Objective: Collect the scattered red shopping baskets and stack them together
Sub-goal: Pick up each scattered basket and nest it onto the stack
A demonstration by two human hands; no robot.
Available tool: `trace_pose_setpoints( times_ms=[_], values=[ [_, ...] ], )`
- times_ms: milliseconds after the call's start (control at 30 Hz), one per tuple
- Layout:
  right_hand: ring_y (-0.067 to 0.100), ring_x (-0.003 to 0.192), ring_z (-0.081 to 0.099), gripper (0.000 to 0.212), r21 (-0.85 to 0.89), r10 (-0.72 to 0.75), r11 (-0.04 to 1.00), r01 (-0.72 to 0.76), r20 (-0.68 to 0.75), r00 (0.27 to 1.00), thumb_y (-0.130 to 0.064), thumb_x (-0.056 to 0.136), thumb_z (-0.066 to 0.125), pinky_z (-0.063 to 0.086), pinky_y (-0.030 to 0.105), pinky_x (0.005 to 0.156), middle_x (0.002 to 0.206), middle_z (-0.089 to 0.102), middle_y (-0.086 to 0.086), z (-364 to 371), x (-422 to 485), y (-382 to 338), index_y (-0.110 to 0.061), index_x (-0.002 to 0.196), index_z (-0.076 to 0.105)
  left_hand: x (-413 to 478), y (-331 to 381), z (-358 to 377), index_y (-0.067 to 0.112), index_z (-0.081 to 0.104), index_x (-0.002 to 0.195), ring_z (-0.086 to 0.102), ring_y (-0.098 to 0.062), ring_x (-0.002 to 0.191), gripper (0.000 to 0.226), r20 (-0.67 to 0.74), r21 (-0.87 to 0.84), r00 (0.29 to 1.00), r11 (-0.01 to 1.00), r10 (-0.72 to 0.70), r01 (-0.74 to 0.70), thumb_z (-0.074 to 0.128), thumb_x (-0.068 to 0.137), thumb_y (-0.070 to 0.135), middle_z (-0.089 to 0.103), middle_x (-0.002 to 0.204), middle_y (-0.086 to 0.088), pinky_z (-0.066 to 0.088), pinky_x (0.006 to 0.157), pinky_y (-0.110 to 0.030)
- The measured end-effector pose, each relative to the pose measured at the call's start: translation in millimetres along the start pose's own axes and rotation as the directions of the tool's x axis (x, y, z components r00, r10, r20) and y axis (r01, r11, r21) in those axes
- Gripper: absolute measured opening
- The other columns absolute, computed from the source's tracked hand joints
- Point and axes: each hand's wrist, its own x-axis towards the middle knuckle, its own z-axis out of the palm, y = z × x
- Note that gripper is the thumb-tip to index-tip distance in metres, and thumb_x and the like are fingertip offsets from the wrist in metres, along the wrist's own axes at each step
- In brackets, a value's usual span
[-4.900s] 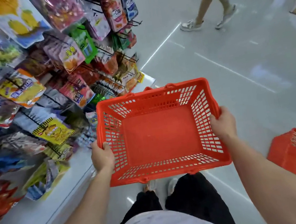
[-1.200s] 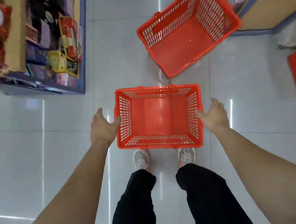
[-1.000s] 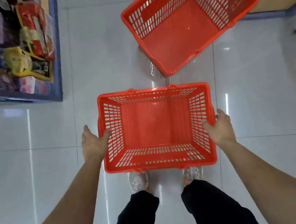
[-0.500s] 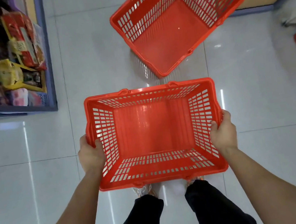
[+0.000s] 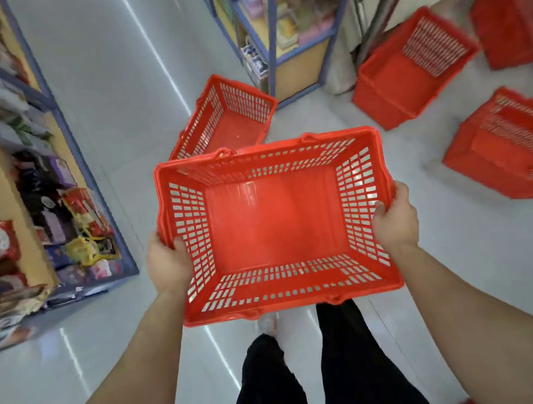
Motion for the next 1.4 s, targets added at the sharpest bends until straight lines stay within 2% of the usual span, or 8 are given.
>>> trace_pose_setpoints(
  times_ms=[167, 267, 400, 633, 733, 933, 1200, 1400],
  values=[
    [0.045, 0.1, 0.062, 0.041, 0.068, 0.236, 0.971, -0.228, -0.168, 0.957, -0.017, 0.094, 0.049, 0.049, 0.047, 0.085, 0.111, 0.066, 0.02, -93, -75, 49, -0.019, 0.134, 0.04, -43, 67, -16, 0.003, 0.056, 0.123, 0.061, -0.045, 0.107, 0.03, 0.182, -0.007, 0.951, 0.967, 0.25, -0.253, 0.054, 0.095, 0.014, 0.065, 0.116, -0.026, 0.046, 0.092, -0.046],
    [0.044, 0.102, 0.062, 0.042, 0.175, 0.405, 0.912, -0.371, -0.244, 0.881, -0.018, 0.094, 0.05, 0.049, 0.048, 0.087, 0.112, 0.065, 0.019, -131, -133, 97, -0.022, 0.134, 0.04, -81, 103, -5, 0.002, 0.052, 0.131, 0.061, -0.045, 0.111, 0.038, 0.299, -0.02, 0.862, 0.906, 0.409, -0.423, 0.055, 0.095, 0.014, 0.064, 0.12, -0.027, 0.047, 0.096, -0.047],
    [0.043, 0.105, 0.062, 0.047, 0.315, 0.588, 0.805, -0.503, -0.311, 0.747, -0.016, 0.093, 0.051, 0.048, 0.046, 0.09, 0.116, 0.066, 0.02, -168, -212, 164, -0.021, 0.138, 0.041, -152, 136, 19, 0.007, 0.054, 0.129, 0.062, -0.05, 0.104, 0.037, 0.392, 0.055, 0.746, 0.796, 0.538, -0.603, 0.057, 0.095, 0.02, 0.066, 0.113, -0.03, 0.047, 0.088, -0.048],
    [0.045, 0.098, 0.064, 0.043, 0.544, 0.842, 0.537, -0.645, -0.394, 0.369, -0.017, 0.091, 0.054, 0.049, 0.045, 0.085, 0.106, 0.067, 0.025, -229, -361, 290, -0.022, 0.133, 0.044, -335, 163, 93, 0.002, 0.057, 0.114, 0.063, -0.049, 0.1, 0.025, 0.647, -0.066, 0.367, 0.529, 0.668, -0.846, 0.058, 0.095, 0.017, 0.066, 0.107, -0.031, 0.049, 0.085, -0.049],
    [0.047, 0.101, 0.061, 0.046, 0.629, 0.893, 0.434, -0.645, -0.396, 0.215, -0.016, 0.092, 0.055, 0.048, 0.045, 0.085, 0.11, 0.065, 0.027, -245, -417, 343, -0.02, 0.136, 0.044, -423, 162, 122, 0.005, 0.056, 0.113, 0.063, -0.05, 0.098, 0.023, 0.712, -0.126, 0.194, 0.395, 0.675, -0.91, 0.058, 0.095, 0.019, 0.067, 0.105, -0.03, 0.049, 0.083, -0.049],
    [0.047, 0.099, 0.061, 0.042, 0.772, 0.933, 0.278, -0.571, -0.359, -0.032, -0.016, 0.094, 0.056, 0.046, 0.044, 0.078, 0.108, 0.066, 0.026, -265, -503, 459, -0.014, 0.134, 0.046, -610, 145, 189, 0.004, 0.057, 0.121, 0.063, -0.048, 0.103, 0.028, 0.763, -0.252, -0.086, 0.173, 0.641, -0.952, 0.058, 0.096, 0.017, 0.067, 0.111, -0.026, 0.048, 0.088, -0.048],
    [0.044, 0.103, 0.061, 0.042, 0.903, 0.95, 0.072, -0.424, -0.191, -0.245, -0.02, 0.097, 0.052, 0.048, 0.046, 0.084, 0.114, 0.066, 0.021, -272, -574, 601, -0.015, 0.138, 0.044, -833, 102, 273, 0.004, 0.058, 0.118, 0.064, -0.043, 0.104, 0.025, 0.79, -0.357, -0.316, -0.025, 0.526, -0.934, 0.059, 0.096, 0.017, 0.068, 0.111, -0.023, 0.049, 0.09, -0.045],
    [0.044, 0.1, 0.062, 0.037, 0.95, 0.901, -0.087, -0.3, -0.054, -0.431, -0.018, 0.094, 0.054, 0.048, 0.047, 0.085, 0.111, 0.067, 0.02, -233, -580, 678, -0.017, 0.131, 0.048, -953, 57, 362, 0.012, 0.056, 0.121, 0.066, -0.038, 0.101, 0.025, 0.805, -0.44, -0.465, -0.156, 0.369, -0.884, 0.058, 0.097, 0.021, 0.069, 0.113, -0.017, 0.051, 0.091, -0.044]
  ],
)
